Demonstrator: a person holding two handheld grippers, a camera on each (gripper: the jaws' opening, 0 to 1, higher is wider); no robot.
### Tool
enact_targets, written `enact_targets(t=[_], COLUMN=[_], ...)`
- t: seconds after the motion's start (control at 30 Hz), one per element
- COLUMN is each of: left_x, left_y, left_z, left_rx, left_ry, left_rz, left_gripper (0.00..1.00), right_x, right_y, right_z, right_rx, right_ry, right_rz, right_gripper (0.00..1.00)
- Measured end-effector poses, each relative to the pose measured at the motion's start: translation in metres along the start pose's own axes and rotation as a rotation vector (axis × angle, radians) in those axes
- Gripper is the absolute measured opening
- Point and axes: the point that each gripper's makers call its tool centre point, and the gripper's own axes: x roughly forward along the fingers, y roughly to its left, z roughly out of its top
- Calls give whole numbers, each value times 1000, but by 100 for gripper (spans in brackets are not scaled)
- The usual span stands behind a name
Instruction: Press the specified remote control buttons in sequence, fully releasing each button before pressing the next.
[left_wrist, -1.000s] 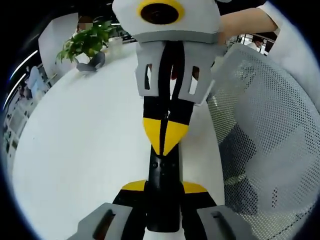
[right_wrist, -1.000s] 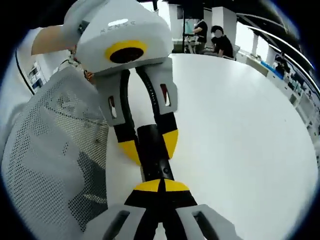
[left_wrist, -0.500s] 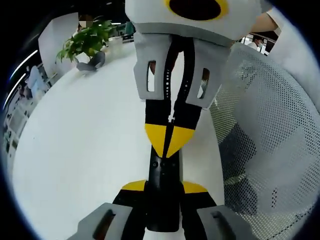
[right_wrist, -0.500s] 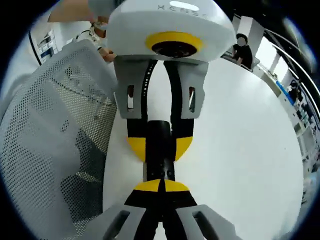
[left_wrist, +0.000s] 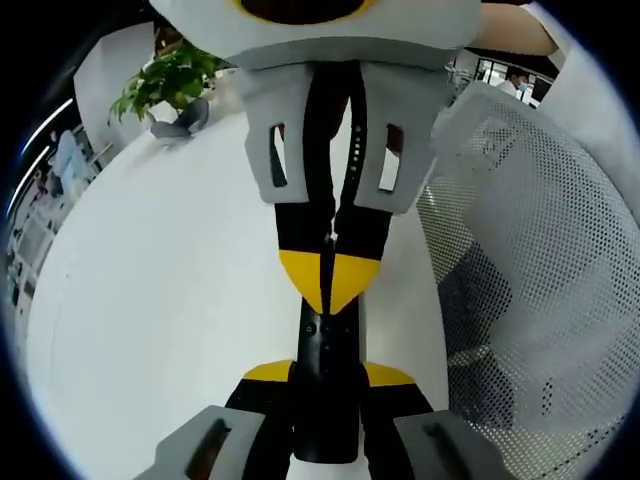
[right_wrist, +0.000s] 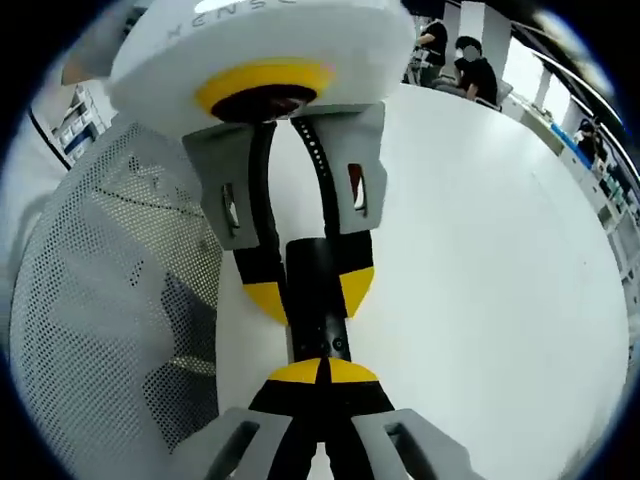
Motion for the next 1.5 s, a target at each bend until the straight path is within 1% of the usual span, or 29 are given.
enact_targets(t=[0.03,0.07,0.1,0.2,0.3,0.33,0.4,0.47,0.5,0.53,0.57,0.6,0.67,0.7,0.87,1.13,1.3,1.4,1.43,1.5], left_x=[0,0,0,0,0,0,0,0,0,0,0,0,0,0,0,0,0,0,0,0], left_y=[0,0,0,0,0,0,0,0,0,0,0,0,0,0,0,0,0,0,0,0], left_z=[0,0,0,0,1,1,1,1,1,1,1,1,1,1,0,1,1,1,1,1], left_rx=[-4,-4,-3,3,5,7,13,20,20,21,21,20,17,14,4,7,8,14,16,17], left_ry=[0,0,0,-3,-7,-4,3,10,10,11,11,11,12,11,2,3,2,10,11,11], left_rz=[2,2,1,0,-1,-2,-3,-7,-9,-10,-10,-10,-10,-10,-5,-7,-5,-10,-11,-12], left_gripper=[24,24,24,24,24,24,24,24,24,24,24,24,24,24,24,24,24,24,24,24], right_x=[-1,-2,-3,-3,-2,-2,-1,-1,-2,-2,-2,-3,-4,-5,-7,-9,-9,-9,-9,-10], right_y=[0,-1,0,0,-1,0,1,1,0,-1,-1,-2,-2,-3,2,1,0,1,0,0], right_z=[-2,-6,-7,-8,-7,-7,-7,-7,-7,-7,-6,-6,-7,-8,-11,-16,-16,-16,-17,-17], right_rx=[4,-11,-20,-8,-42,-73,-89,-94,-89,-63,-37,13,42,54,-6,-17,-18,-28,-29,-3], right_ry=[10,31,25,19,46,59,66,59,46,13,-12,-46,-72,-72,-55,-36,2,22,21,-8], right_rz=[-2,-7,-9,-19,-56,-74,-100,-116,-124,-129,-128,-117,-100,-92,-82,-90,-66,-66,-68,-76], right_gripper=[0,0,0,0,0,0,0,0,0,0,0,0,0,0,0,0,0,0,0,0])
